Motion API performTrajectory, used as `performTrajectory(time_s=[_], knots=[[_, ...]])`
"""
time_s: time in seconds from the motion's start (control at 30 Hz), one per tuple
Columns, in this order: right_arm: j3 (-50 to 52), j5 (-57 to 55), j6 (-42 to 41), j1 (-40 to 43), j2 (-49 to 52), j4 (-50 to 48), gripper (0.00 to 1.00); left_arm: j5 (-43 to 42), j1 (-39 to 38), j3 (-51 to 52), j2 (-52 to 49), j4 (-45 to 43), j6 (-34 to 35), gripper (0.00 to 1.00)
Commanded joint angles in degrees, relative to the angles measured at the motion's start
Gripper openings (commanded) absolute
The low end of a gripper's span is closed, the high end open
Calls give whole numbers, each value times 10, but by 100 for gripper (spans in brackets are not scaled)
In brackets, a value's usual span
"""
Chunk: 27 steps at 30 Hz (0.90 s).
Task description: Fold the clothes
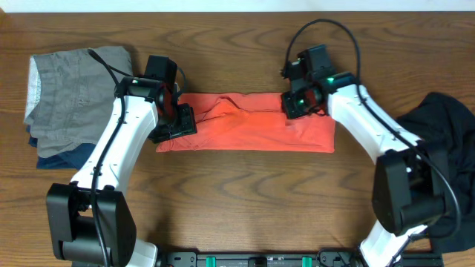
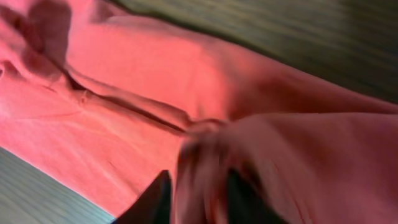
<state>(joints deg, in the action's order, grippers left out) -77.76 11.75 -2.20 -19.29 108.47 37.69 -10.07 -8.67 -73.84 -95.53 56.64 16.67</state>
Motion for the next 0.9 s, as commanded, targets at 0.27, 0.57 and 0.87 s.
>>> performTrajectory(time_s=[0.27, 0.57, 0.87], knots=[[-2, -66, -38, -10, -14, 11, 43, 9, 4, 6, -3, 3, -5, 63], [4, -127, -98, 24, -23, 63, 46, 9, 4, 6, -3, 1, -5, 63], [37, -117, -135, 24, -15, 8, 57, 9, 4, 6, -3, -1, -5, 63]])
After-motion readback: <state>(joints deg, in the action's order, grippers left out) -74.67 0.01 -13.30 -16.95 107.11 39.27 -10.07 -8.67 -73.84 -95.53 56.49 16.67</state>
